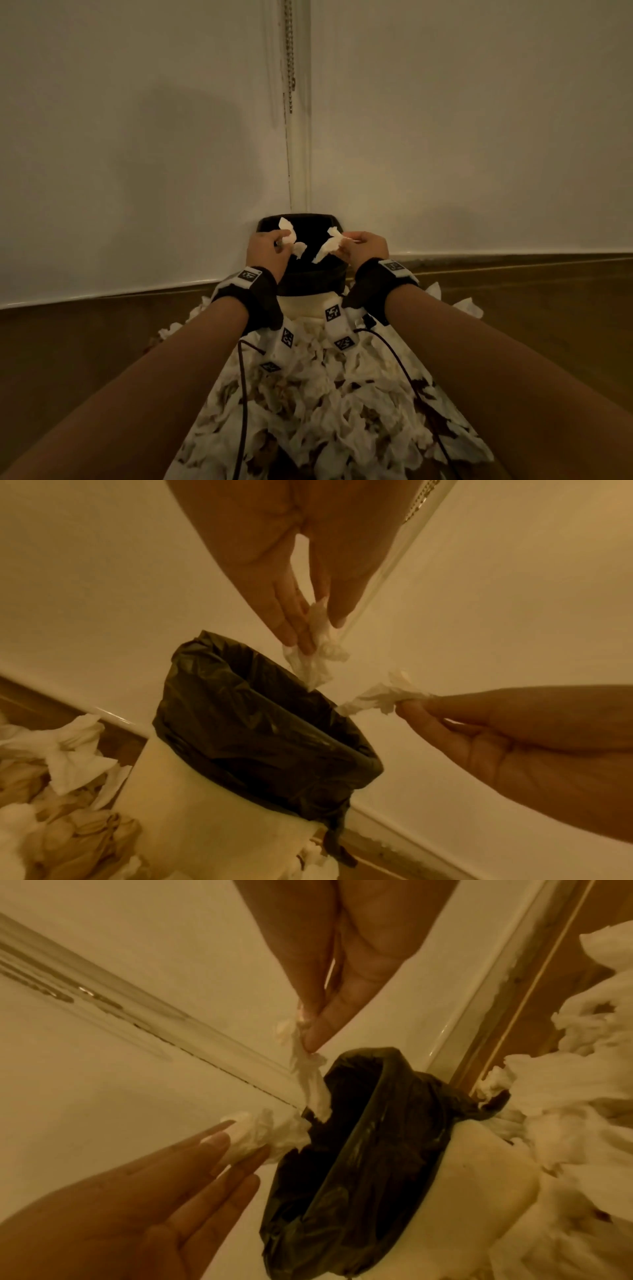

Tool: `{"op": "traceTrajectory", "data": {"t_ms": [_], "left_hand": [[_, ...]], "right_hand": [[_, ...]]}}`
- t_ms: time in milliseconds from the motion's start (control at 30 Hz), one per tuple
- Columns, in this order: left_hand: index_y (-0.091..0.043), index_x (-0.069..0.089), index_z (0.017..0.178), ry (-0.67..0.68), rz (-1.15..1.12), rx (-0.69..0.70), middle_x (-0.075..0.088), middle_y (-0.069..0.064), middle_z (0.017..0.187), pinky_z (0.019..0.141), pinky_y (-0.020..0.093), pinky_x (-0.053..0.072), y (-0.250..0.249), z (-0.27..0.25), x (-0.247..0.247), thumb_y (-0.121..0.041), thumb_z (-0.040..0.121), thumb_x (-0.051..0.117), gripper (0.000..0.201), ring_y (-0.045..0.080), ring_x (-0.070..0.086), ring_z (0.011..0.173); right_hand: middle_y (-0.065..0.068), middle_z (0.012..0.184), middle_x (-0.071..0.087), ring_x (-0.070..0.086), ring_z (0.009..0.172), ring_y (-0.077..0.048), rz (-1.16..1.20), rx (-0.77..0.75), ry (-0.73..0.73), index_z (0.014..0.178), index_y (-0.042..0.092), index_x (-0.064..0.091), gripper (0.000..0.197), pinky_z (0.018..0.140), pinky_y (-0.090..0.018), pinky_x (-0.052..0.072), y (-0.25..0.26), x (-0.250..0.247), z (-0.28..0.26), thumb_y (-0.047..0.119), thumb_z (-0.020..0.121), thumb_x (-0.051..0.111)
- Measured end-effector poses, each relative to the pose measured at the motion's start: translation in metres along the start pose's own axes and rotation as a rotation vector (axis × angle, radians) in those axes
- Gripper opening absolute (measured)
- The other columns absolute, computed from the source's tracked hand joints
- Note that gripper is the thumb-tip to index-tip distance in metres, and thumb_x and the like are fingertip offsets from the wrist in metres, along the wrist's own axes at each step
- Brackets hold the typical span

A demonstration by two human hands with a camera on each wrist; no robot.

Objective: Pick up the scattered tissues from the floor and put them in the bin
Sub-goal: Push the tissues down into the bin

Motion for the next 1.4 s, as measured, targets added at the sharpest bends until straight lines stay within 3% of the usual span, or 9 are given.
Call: {"op": "traceTrajectory", "data": {"t_ms": [100,200,400,567,733,900,1200,1300,1400], "left_hand": [[-0.010,0.049,0.134,0.138,0.074,-0.057,0.053,0.017,0.131,0.096,0.032,0.041,0.018,0.009,0.014,-0.017,0.094,0.050,0.041,0.031,0.053,0.117],[-0.015,0.046,0.136,0.170,0.040,-0.125,0.051,0.010,0.135,0.100,0.032,0.039,0.036,0.010,0.017,-0.023,0.097,0.046,0.040,0.027,0.049,0.122],[-0.017,0.066,0.101,0.017,-0.106,-0.066,0.065,0.002,0.101,0.080,0.026,0.042,0.027,-0.001,0.009,-0.026,0.098,0.038,0.030,0.017,0.057,0.091],[-0.020,0.063,0.085,0.100,-0.164,-0.080,0.062,-0.004,0.075,0.072,0.027,0.049,0.023,-0.032,0.035,-0.019,0.097,0.038,0.028,0.011,0.057,0.070],[-0.024,0.060,0.087,0.369,0.003,-0.076,0.068,0.000,0.092,0.069,0.027,0.049,0.031,-0.087,0.099,-0.011,0.094,0.039,0.026,0.018,0.062,0.083],[-0.018,0.066,0.101,0.660,0.299,0.057,0.061,0.004,0.116,0.084,0.026,0.043,0.043,-0.145,0.161,-0.010,0.092,0.045,0.023,0.021,0.057,0.105],[-0.029,0.052,0.116,0.886,0.675,0.096,0.046,0.006,0.120,0.085,0.034,0.045,0.094,-0.186,0.189,-0.042,0.085,0.062,0.035,0.026,0.053,0.101],[-0.029,0.052,0.112,0.909,0.698,0.092,0.047,0.006,0.114,0.081,0.032,0.045,0.095,-0.186,0.192,-0.040,0.082,0.066,0.035,0.025,0.054,0.095],[-0.020,0.057,0.107,0.920,0.691,0.104,0.058,0.009,0.112,0.079,0.030,0.043,0.092,-0.186,0.199,-0.030,0.083,0.067,0.028,0.025,0.057,0.098]], "right_hand": [[-0.014,0.109,0.066,0.063,0.100,-0.028,-0.111,-0.004,0.100,0.116,0.004,0.064,0.028,0.092,-0.036,0.052,-0.008,0.023,0.012,0.008,0.088,0.060],[-0.020,0.120,0.061,0.060,0.109,-0.033,-0.167,-0.004,0.155,0.125,0.003,0.056,0.035,0.096,-0.041,0.049,-0.016,0.033,0.017,0.004,0.090,0.054],[-0.001,0.069,0.061,0.059,0.064,-0.017,-0.096,-0.009,-0.007,0.091,0.006,0.066,0.018,0.070,-0.032,0.055,-0.019,0.002,0.004,0.020,0.093,0.054],[-0.005,0.086,0.066,0.063,0.075,-0.020,-0.278,-0.002,-0.048,0.088,0.015,0.060,0.020,0.073,-0.035,0.055,-0.040,-0.048,-0.025,0.035,0.089,0.058],[-0.002,0.079,0.066,0.058,0.063,-0.012,-0.347,0.086,-0.003,0.096,0.009,0.067,0.021,0.060,-0.024,0.049,-0.088,-0.091,-0.057,0.022,0.095,0.052],[0.000,0.075,0.067,0.060,0.065,-0.012,-0.523,0.164,0.159,0.097,0.011,0.065,0.018,0.066,-0.030,0.053,-0.137,-0.109,-0.084,0.023,0.095,0.053],[-0.001,0.096,0.066,0.056,0.075,-0.010,-0.901,0.101,0.555,0.100,0.014,0.067,0.018,0.060,-0.018,0.045,-0.189,-0.082,-0.121,0.025,0.087,0.063],[-0.005,0.114,0.059,0.058,0.097,-0.019,-1.022,0.048,0.661,0.107,0.016,0.063,0.027,0.075,-0.023,0.045,-0.202,-0.070,-0.136,0.031,0.084,0.066],[-0.008,0.126,0.038,0.040,0.114,-0.029,-1.187,-0.065,0.703,0.115,0.026,0.055,0.046,0.092,-0.035,0.039,-0.213,-0.062,-0.149,0.044,0.076,0.071]]}}
Point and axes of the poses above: each hand's wrist, its own z-axis towards the middle knuckle, its own x-axis out of the palm, y = z × x, the point moved 8 cm from there along z, towards the middle knuckle
